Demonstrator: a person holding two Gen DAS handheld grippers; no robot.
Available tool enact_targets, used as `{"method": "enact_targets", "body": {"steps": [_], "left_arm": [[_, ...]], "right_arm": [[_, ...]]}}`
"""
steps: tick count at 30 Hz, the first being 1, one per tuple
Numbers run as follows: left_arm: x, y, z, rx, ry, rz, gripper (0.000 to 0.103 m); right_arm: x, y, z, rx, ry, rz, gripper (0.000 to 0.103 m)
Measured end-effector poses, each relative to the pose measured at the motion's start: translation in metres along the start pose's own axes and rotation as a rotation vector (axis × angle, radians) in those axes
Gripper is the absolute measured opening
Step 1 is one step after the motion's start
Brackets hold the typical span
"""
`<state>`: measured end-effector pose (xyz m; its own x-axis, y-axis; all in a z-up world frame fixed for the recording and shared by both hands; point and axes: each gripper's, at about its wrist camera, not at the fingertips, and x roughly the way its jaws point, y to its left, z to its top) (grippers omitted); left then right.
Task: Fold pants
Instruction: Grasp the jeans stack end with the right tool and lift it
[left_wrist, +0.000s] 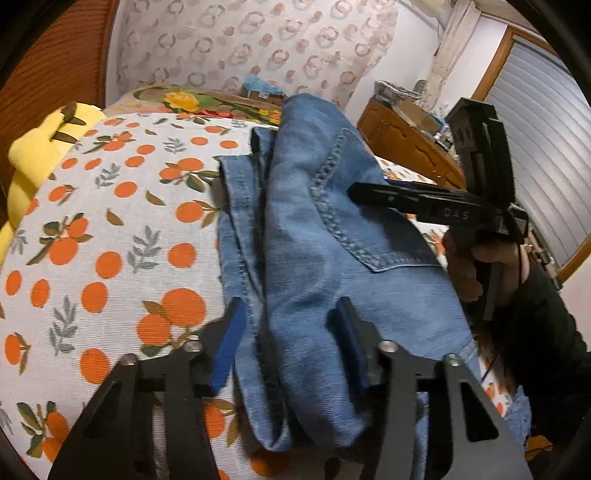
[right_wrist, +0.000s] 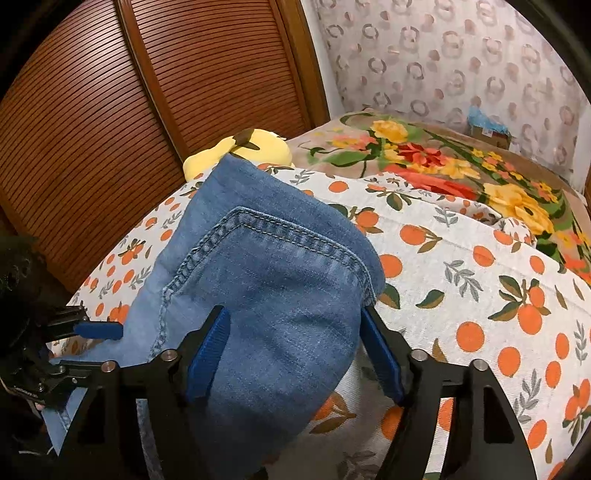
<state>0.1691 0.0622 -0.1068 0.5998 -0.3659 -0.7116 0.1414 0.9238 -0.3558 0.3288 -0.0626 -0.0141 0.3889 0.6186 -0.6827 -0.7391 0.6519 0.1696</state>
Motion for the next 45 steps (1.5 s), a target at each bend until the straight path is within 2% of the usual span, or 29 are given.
{"method": "enact_targets", "body": {"steps": [1, 4, 6, 9, 11, 19, 28, 32, 40, 45], "left_arm": [[0.000, 0.000, 0.000, -0.007, 0.002, -0.024, 0.037], [-0.001, -0.002, 0.001, 0.001, -0.004, -0.030, 0.027], [-0.001, -0.002, 0.002, 0.006, -0.007, -0.029, 0.022], [-0.004, 0.000, 0.004, 0.003, -0.017, -0.043, 0.015], [-0.008, 0.000, 0.003, 0.003, -0.031, -0.048, 0.011], [-0.038, 0.024, 0.010, -0.031, -0.118, -0.043, 0.010], [-0.066, 0.072, 0.025, -0.097, -0.194, -0.001, 0.010], [-0.091, 0.096, 0.033, -0.134, -0.242, 0.014, 0.010], [-0.166, 0.127, 0.051, -0.157, -0.388, 0.074, 0.010], [-0.202, 0.145, 0.067, -0.141, -0.445, 0.161, 0.010]], "right_arm": [[0.000, 0.001, 0.000, 0.002, 0.000, 0.002, 0.067], [-0.001, 0.004, 0.002, -0.005, -0.001, 0.005, 0.055], [-0.004, 0.006, 0.003, -0.006, -0.010, 0.020, 0.038], [-0.012, 0.015, 0.004, -0.040, -0.033, 0.026, 0.026], [-0.016, 0.023, 0.005, -0.070, -0.052, 0.010, 0.024], [-0.030, 0.058, 0.028, -0.162, -0.134, 0.033, 0.022], [-0.008, 0.105, 0.068, -0.264, -0.158, 0.065, 0.020], [0.002, 0.125, 0.092, -0.296, -0.169, 0.089, 0.020], [-0.016, 0.180, 0.140, -0.367, -0.246, 0.180, 0.019], [-0.012, 0.198, 0.162, -0.346, -0.290, 0.278, 0.019]]}}
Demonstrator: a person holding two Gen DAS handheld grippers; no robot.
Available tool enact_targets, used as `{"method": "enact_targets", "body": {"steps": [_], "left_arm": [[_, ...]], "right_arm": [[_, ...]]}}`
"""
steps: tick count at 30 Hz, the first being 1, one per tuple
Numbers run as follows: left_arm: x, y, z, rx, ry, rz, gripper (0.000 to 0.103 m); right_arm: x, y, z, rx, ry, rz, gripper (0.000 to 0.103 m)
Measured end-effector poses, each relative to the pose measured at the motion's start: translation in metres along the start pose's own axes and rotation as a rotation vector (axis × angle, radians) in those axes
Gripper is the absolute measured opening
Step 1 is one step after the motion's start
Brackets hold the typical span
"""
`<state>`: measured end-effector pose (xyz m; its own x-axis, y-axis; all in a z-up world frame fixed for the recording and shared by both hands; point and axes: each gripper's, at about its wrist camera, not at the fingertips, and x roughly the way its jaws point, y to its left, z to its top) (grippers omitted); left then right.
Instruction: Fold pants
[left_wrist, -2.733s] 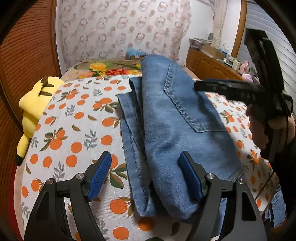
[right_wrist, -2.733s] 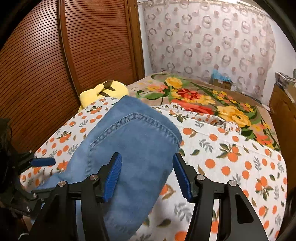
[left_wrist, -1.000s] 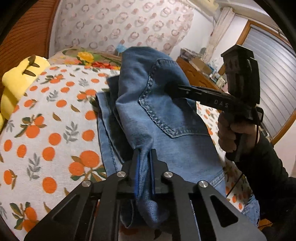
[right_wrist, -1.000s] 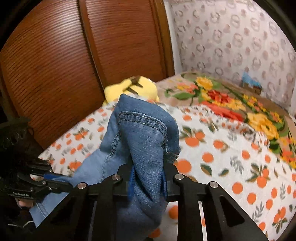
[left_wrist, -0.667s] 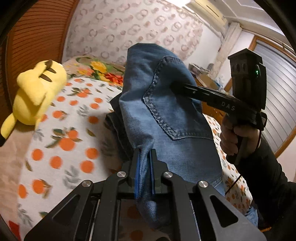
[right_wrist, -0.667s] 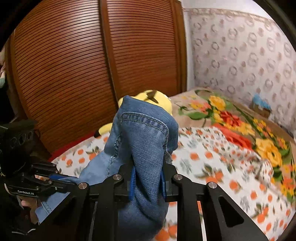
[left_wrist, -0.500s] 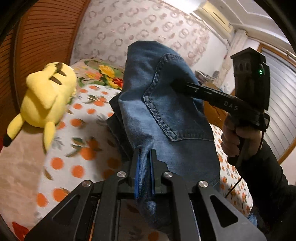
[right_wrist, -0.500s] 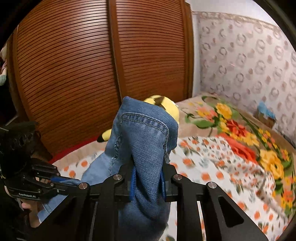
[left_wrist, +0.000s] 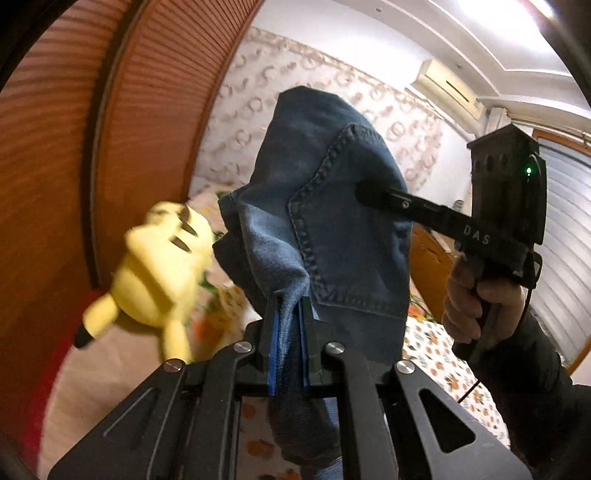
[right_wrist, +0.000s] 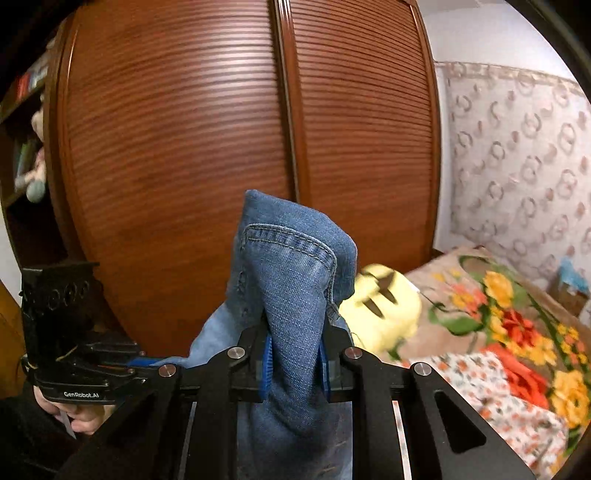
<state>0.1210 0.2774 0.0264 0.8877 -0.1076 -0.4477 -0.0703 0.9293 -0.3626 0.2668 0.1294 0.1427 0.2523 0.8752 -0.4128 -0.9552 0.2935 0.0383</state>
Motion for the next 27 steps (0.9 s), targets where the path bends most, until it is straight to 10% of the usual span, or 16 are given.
{"method": "enact_targets", "body": {"steps": [6, 19, 27], "left_arm": [[0.036, 0.015, 0.012, 0.028, 0.061, 0.026, 0.010], [0.174, -0.005, -0.026, 0.039, 0.317, -0.066, 0.009], [0.187, -0.010, -0.041, 0.068, 0.364, -0.011, 0.009]], "right_arm": [[0.026, -0.046, -0.030, 0.139, -0.015, 0.044, 0.019], [0.013, -0.165, -0.136, 0.299, 0.188, -0.197, 0.022], [0.035, -0.181, -0.147, 0.320, 0.291, -0.284, 0.055]]}}
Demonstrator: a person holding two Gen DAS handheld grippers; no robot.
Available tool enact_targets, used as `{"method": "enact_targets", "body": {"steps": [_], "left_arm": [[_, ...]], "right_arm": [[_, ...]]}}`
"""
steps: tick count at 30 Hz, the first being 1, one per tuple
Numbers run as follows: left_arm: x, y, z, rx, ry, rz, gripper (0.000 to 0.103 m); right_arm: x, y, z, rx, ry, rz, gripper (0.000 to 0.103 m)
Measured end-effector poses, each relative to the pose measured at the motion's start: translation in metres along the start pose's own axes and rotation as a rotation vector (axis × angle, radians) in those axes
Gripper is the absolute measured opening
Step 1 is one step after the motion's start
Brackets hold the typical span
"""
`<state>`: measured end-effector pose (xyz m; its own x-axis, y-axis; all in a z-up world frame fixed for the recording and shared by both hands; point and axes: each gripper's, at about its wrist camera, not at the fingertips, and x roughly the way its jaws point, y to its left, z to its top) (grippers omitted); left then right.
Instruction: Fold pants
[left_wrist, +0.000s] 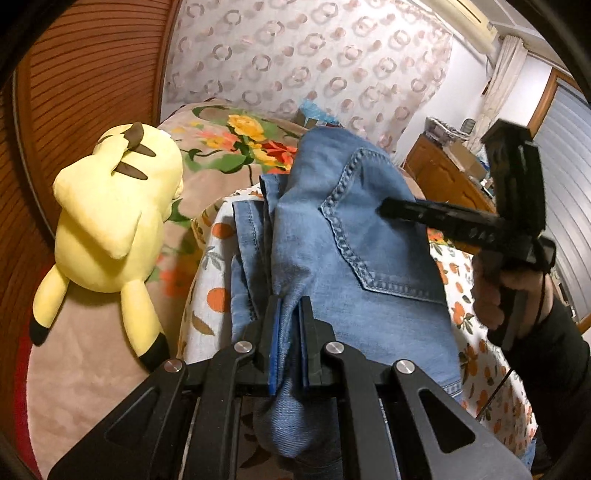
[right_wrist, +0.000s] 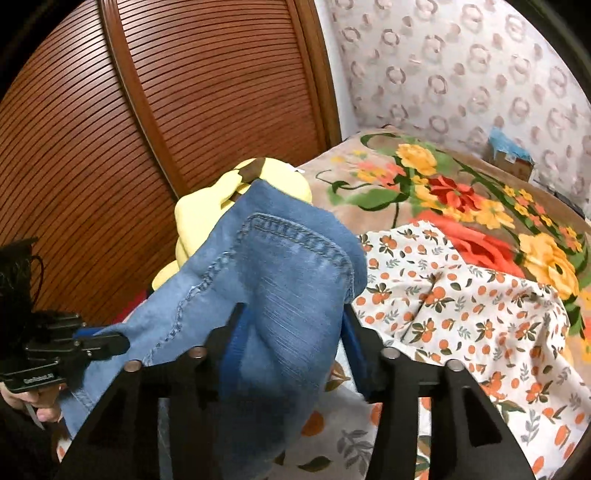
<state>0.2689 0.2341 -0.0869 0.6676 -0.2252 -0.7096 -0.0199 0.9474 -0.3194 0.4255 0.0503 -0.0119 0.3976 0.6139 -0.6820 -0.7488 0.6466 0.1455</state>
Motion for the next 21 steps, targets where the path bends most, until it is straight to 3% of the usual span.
{"method": "enact_targets", "body": {"steps": [6, 7, 8, 11, 16, 21], "left_arm": [[-0.008, -0.002, -0.008, 0.006, -0.013, 0.033, 0.010], [-0.008, -0.001, -0.010, 0.005, -0.013, 0.035, 0.010], [-0.007, 0.001, -0.012, 0.004, -0.010, 0.039, 0.009], [-0.003, 0.006, -0.018, -0.001, 0.002, 0.057, 0.010], [-0.005, 0.010, -0.023, -0.008, -0.002, 0.063, 0.010], [-0.013, 0.003, -0.022, 0.002, -0.019, 0.083, 0.011]], "right_arm": [[-0.030, 0.023, 0.004, -0.044, -0.123, -0.019, 0.057], [-0.030, 0.030, -0.001, -0.063, -0.135, 0.003, 0.049], [-0.028, 0.035, -0.002, -0.081, -0.136, 0.030, 0.032], [-0.010, 0.040, -0.014, -0.117, -0.081, 0.025, 0.020], [0.027, 0.032, -0.017, -0.092, -0.014, 0.007, 0.020], [0.021, 0.038, -0.015, -0.085, -0.032, -0.017, 0.020]]}}
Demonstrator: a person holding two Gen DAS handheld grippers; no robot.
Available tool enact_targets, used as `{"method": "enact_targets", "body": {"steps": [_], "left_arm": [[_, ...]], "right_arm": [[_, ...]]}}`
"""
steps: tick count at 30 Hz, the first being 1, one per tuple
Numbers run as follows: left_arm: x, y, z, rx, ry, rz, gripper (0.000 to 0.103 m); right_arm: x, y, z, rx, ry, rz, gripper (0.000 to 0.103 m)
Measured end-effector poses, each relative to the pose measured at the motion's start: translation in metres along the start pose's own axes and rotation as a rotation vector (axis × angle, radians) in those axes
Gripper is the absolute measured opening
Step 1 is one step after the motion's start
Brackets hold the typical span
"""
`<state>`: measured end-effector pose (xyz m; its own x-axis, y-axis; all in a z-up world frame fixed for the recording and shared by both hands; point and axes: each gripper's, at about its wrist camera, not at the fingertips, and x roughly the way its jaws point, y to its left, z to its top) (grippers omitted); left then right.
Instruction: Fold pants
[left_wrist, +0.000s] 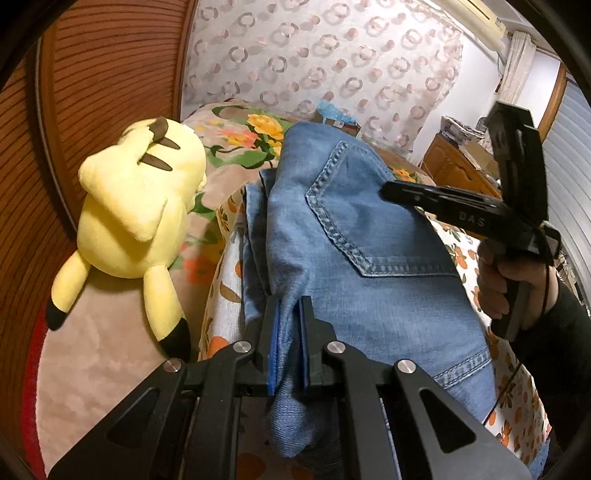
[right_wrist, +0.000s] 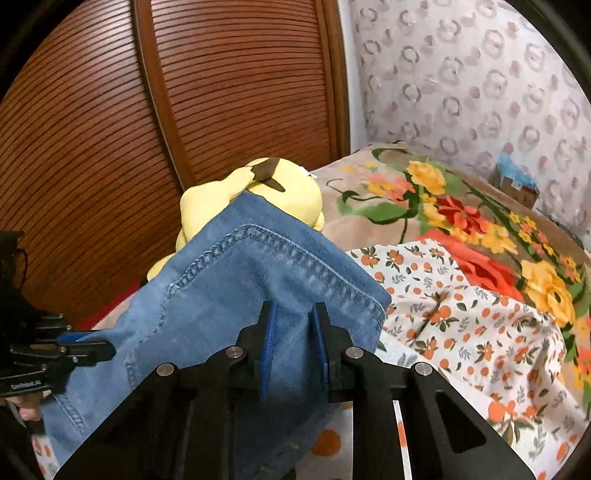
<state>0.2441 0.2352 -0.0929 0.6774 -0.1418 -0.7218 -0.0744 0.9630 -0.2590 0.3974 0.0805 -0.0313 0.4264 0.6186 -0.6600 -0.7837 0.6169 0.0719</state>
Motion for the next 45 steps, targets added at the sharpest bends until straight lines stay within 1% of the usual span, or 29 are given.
{"method": "enact_targets", "body": {"steps": [4, 6, 7, 8, 9, 11, 12, 13, 14, 16, 18, 20, 21, 22, 23, 25, 29, 30, 32, 35, 40, 43, 45], "left_arm": [[-0.015, -0.010, 0.002, 0.028, -0.033, 0.039, 0.011], [-0.024, -0.017, 0.003, 0.042, -0.052, 0.059, 0.012], [-0.029, -0.020, 0.003, 0.051, -0.063, 0.070, 0.015], [-0.034, -0.023, 0.004, 0.059, -0.077, 0.080, 0.020], [-0.038, -0.026, 0.004, 0.066, -0.089, 0.081, 0.023], [-0.049, -0.032, 0.004, 0.080, -0.119, 0.075, 0.036], [-0.053, -0.035, 0.004, 0.084, -0.129, 0.074, 0.039], [-0.059, -0.041, 0.003, 0.094, -0.145, 0.073, 0.044], [-0.063, -0.045, 0.003, 0.102, -0.157, 0.070, 0.047], [-0.071, -0.056, 0.002, 0.122, -0.175, 0.063, 0.048], [-0.079, -0.069, -0.001, 0.147, -0.187, 0.050, 0.051], [-0.085, -0.083, -0.005, 0.173, -0.200, 0.047, 0.052], [-0.086, -0.089, -0.007, 0.181, -0.207, 0.045, 0.059], [-0.089, -0.094, -0.009, 0.188, -0.217, 0.036, 0.074], [-0.094, -0.101, -0.012, 0.192, -0.238, 0.015, 0.078], [-0.099, -0.110, -0.015, 0.203, -0.250, 0.009, 0.081], [-0.111, -0.133, -0.025, 0.239, -0.276, -0.001, 0.081], [-0.114, -0.139, -0.027, 0.249, -0.281, 0.000, 0.081], [-0.121, -0.151, -0.032, 0.263, -0.299, -0.002, 0.081], [-0.127, -0.163, -0.038, 0.272, -0.304, -0.021, 0.081], [-0.138, -0.183, -0.049, 0.274, -0.318, -0.028, 0.081], [-0.144, -0.193, -0.058, 0.278, -0.317, -0.025, 0.081], [-0.149, -0.200, -0.062, 0.283, -0.318, -0.010, 0.081]], "right_arm": [[-0.028, 0.011, -0.004, 0.014, -0.022, -0.024, 0.020], [-0.049, 0.016, -0.013, 0.024, -0.037, -0.030, 0.020], [-0.059, 0.019, -0.018, 0.030, -0.044, -0.032, 0.020], [-0.069, 0.021, -0.023, 0.035, -0.052, -0.037, 0.020], [-0.080, 0.024, -0.028, 0.036, -0.059, -0.040, 0.020], [-0.099, 0.031, -0.039, 0.040, -0.072, -0.050, 0.020], [-0.110, 0.034, -0.045, 0.043, -0.080, -0.056, 0.020], [-0.121, 0.038, -0.051, 0.045, -0.088, -0.062, 0.020], [-0.130, 0.041, -0.057, 0.049, -0.095, -0.067, 0.020], [-0.150, 0.046, -0.069, 0.060, -0.108, -0.076, 0.020], [-0.167, 0.051, -0.080, 0.067, -0.117, -0.092, 0.020], [-0.186, 0.055, -0.091, 0.076, -0.129, -0.106, 0.020], [-0.194, 0.056, -0.096, 0.080, -0.135, -0.114, 0.020], [-0.203, 0.058, -0.102, 0.084, -0.142, -0.122, 0.020], [-0.211, 0.060, -0.108, 0.089, -0.149, -0.129, 0.020], [-0.225, 0.064, -0.117, 0.096, -0.160, -0.142, 0.020], [-0.254, 0.074, -0.138, 0.112, -0.189, -0.174, 0.021], [-0.260, 0.077, -0.141, 0.116, -0.196, -0.180, 0.025], [-0.272, 0.082, -0.151, 0.124, -0.213, -0.200, 0.028], [-0.291, 0.090, -0.164, 0.134, -0.234, -0.222, 0.028], [-0.315, 0.101, -0.183, 0.143, -0.260, -0.261, 0.030], [-0.331, 0.108, -0.194, 0.149, -0.282, -0.289, 0.035], [-0.340, 0.113, -0.202, 0.154, -0.295, -0.302, 0.038]]}}
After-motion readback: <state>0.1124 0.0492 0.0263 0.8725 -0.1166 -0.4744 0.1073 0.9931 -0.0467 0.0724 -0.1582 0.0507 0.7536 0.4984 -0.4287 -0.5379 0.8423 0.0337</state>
